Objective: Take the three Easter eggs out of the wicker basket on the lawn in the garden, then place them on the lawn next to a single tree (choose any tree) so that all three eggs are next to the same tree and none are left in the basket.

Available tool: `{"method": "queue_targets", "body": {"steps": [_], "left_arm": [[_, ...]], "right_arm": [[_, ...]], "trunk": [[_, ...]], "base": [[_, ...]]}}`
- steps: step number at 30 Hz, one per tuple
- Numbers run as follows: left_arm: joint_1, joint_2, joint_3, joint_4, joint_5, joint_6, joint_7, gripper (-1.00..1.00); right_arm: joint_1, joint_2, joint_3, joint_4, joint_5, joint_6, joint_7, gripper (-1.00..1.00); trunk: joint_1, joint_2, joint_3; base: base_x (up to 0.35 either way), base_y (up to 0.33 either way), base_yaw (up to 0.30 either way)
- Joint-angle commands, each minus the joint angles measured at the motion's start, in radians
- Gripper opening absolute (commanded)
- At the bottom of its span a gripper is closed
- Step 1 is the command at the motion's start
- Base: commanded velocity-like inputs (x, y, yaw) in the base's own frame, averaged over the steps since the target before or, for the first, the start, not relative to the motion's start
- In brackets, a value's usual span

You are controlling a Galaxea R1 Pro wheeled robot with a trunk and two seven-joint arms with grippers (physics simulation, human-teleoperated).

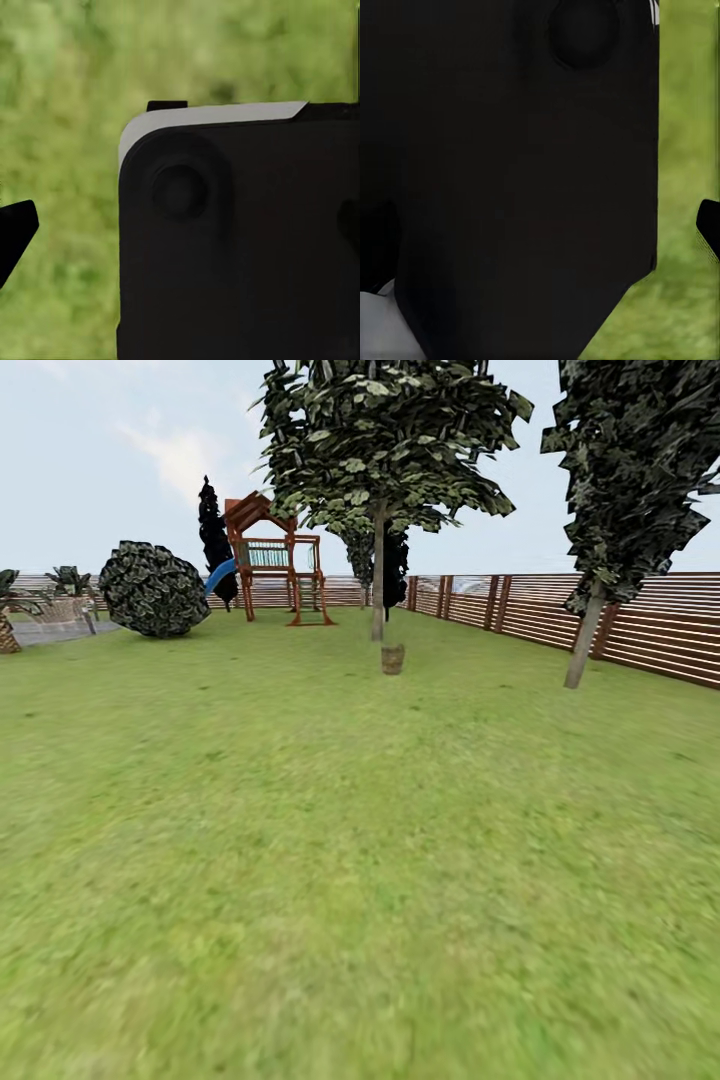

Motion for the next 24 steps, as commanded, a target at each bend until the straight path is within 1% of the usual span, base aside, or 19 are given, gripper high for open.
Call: {"method": "queue_targets", "body": {"steps": [1, 9, 12, 18, 24], "left_arm": [[-0.001, 0.0, 0.001, 0.001, 0.0, -0.014, 0.0, 1.0], [-0.001, 0.0, 0.001, 0.002, -0.001, -0.031, 0.0, 1.0], [-0.001, 0.0, 0.001, 0.002, -0.001, -0.032, 0.0, 1.0], [0.001, 0.001, 0.006, 0.002, 0.002, -0.033, 0.005, 1.0], [0.001, 0.005, 0.004, 0.003, 0.003, -0.033, 0.0, 1.0]], "right_arm": [[0.0, 0.0, -0.007, -0.001, -0.001, -0.001, 0.003, 1.0], [0.0, 0.0, -0.007, 0.0, -0.001, -0.001, 0.003, 1.0], [0.0, 0.0, -0.008, 0.0, -0.001, -0.001, 0.003, 1.0], [0.0, 0.0, -0.008, 0.0, -0.001, -0.002, 0.003, 1.0], [0.0, 0.001, -0.007, 0.0, -0.001, -0.002, 0.003, 1.0]], "trunk": [[0.001, 0.0, -0.001], [0.001, 0.0, -0.001], [0.001, 0.0, -0.001], [0.001, 0.0, -0.001], [-0.022, 0.042, 0.018]], "base": [[0.337, 0.0, 0.0], [0.334, 0.0, 0.0], [0.22, 0.0, 0.0], [0.072, 0.0, 0.0], [0.013, 0.0, 0.0]]}}
